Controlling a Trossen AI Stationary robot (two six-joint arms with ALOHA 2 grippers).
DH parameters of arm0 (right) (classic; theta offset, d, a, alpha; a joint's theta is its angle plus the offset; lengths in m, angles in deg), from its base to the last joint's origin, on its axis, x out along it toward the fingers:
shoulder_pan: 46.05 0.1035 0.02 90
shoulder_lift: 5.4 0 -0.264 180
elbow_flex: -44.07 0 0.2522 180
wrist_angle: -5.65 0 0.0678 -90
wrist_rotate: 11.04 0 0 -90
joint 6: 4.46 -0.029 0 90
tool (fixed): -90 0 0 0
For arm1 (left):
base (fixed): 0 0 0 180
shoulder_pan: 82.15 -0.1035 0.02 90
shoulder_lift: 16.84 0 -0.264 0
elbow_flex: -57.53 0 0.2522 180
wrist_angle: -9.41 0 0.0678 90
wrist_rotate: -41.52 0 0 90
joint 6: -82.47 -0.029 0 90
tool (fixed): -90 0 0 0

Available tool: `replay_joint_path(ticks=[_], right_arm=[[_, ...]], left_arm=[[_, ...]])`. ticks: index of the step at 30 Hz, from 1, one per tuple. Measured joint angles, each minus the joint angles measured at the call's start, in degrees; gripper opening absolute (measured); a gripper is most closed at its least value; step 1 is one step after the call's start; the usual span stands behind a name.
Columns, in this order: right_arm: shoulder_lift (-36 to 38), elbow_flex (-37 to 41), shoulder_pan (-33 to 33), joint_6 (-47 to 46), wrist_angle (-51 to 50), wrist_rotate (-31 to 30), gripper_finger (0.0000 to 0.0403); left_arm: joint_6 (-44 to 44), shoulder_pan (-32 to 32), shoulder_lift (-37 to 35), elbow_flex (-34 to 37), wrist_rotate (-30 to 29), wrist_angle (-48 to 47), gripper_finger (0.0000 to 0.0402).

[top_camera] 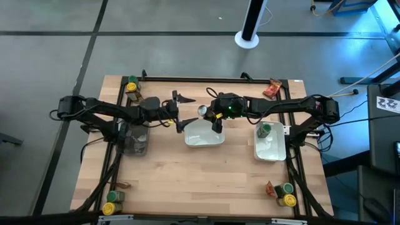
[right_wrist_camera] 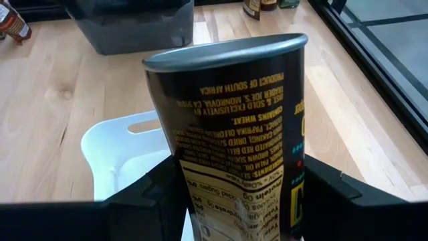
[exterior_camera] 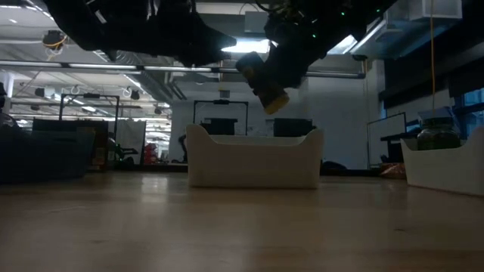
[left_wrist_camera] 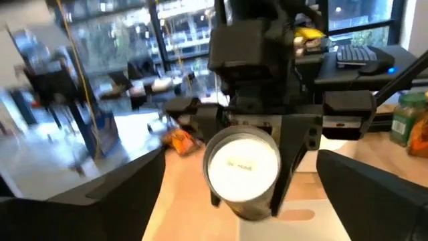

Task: Sort spices by type
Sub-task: Put the top right yellow seasoning bottle into the left white bin

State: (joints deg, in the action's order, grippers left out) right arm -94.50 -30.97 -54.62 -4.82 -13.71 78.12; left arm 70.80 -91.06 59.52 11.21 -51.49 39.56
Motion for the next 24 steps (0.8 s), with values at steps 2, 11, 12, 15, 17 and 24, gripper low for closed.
replay_joint_path(ticks=[2,11,12,15,17,24], right_arm=[[0.0,0.02,0.0,0.01,1.05,-0.12,0.0208],[-1.62,0.04,0.0,0.45,7.65,0.8,0.0208],[-1.82,0.1,0.0,0.46,8.02,1.04,0.0208],[-2.14,0.09,0.0,0.46,9.82,1.93,0.0208],[-2.14,0.09,0.0,0.46,10.26,2.09,0.0208],[-2.14,0.09,0.02,0.46,9.81,3.46,0.0208]], left_arm=[[-2.36,0.35,-0.02,-0.02,0.0,0.65,0.0387],[3.14,0.28,0.11,-0.02,0.0,1.52,0.0388],[3.68,0.31,0.11,-0.02,0.0,1.56,0.0388],[6.39,0.09,0.2,-0.02,0.06,1.19,0.0388],[8.47,-0.46,0.78,-0.04,0.02,1.37,0.0389],[11.04,-1.06,3.4,-3.99,2.07,-4.53,0.0388]])
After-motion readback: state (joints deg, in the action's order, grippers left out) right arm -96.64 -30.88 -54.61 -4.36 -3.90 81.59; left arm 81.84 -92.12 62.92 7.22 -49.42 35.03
